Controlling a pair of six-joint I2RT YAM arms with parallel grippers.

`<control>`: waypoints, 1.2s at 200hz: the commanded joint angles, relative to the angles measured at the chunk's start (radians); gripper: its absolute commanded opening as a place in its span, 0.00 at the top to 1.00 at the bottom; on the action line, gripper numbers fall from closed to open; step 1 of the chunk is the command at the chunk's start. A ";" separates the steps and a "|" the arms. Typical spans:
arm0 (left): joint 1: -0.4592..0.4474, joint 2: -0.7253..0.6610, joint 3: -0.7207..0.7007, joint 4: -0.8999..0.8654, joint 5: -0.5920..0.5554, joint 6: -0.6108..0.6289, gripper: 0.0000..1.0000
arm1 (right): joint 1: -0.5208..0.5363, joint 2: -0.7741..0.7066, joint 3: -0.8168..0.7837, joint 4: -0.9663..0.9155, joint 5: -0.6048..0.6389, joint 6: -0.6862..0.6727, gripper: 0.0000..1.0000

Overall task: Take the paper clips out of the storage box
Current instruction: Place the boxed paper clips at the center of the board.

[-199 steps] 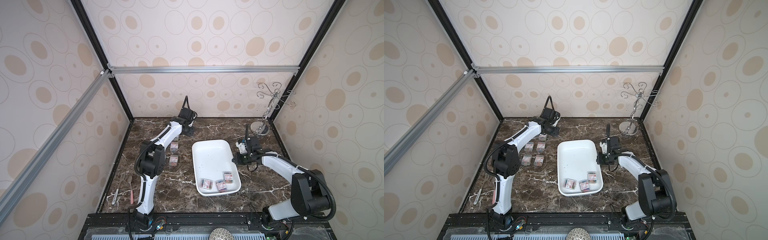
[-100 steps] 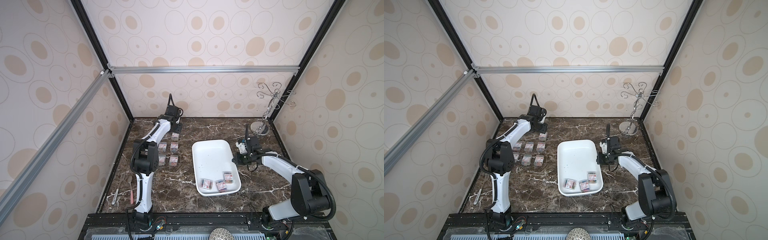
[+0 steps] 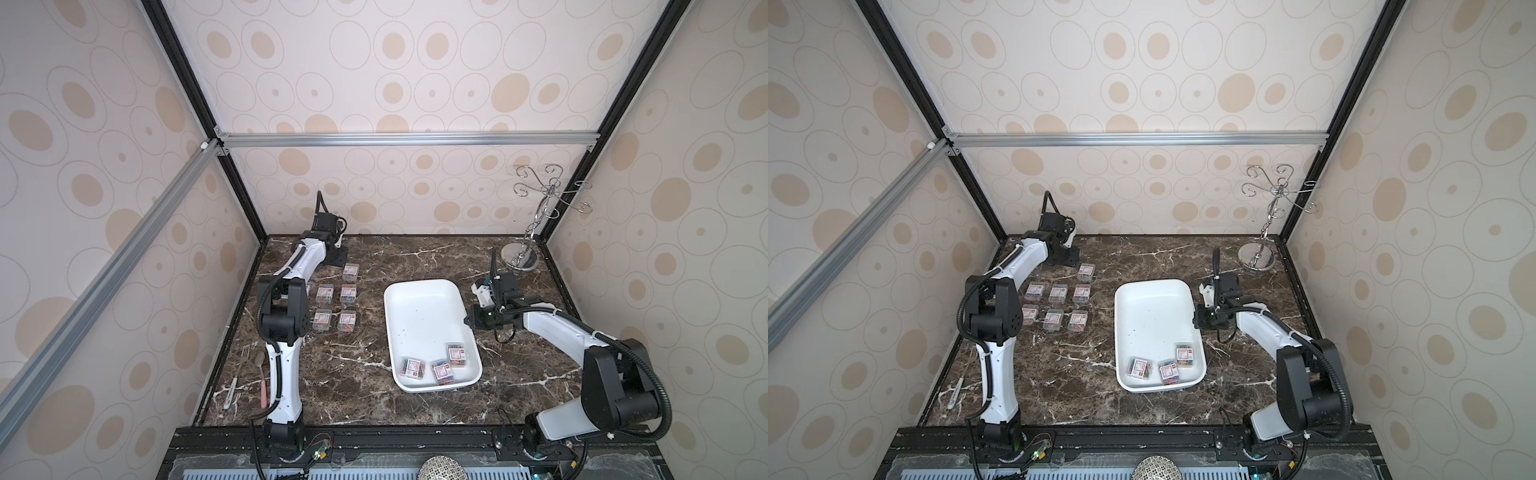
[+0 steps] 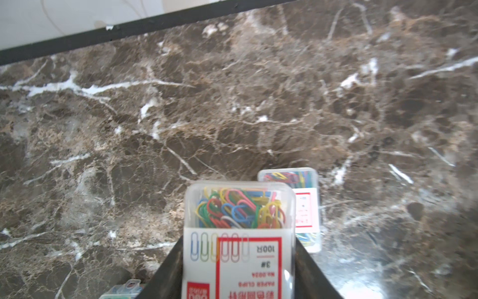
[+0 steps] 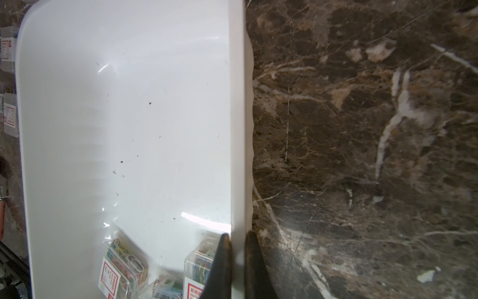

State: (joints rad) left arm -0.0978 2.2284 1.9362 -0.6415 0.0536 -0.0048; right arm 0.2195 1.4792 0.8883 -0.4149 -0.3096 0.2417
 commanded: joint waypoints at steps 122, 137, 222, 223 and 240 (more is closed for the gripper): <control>0.081 0.087 -0.003 0.039 0.061 0.035 0.51 | 0.006 0.003 -0.008 -0.088 0.065 -0.032 0.93; 0.082 0.092 -0.003 0.038 0.055 0.033 0.51 | 0.006 0.003 -0.008 -0.086 0.065 -0.032 0.92; 0.083 0.120 0.000 0.038 0.061 0.021 0.50 | 0.006 -0.009 -0.016 -0.082 0.070 -0.032 0.93; 0.083 0.120 0.000 0.038 0.061 0.021 0.50 | 0.006 -0.009 -0.016 -0.082 0.070 -0.032 0.93; 0.083 0.120 -0.001 0.039 0.064 0.019 0.50 | 0.006 -0.013 -0.018 -0.081 0.071 -0.032 0.93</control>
State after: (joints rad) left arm -0.0196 2.3295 1.9228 -0.6067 0.1081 0.0078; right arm 0.2234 1.4750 0.8883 -0.4171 -0.2882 0.2382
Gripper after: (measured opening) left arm 0.529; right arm 0.081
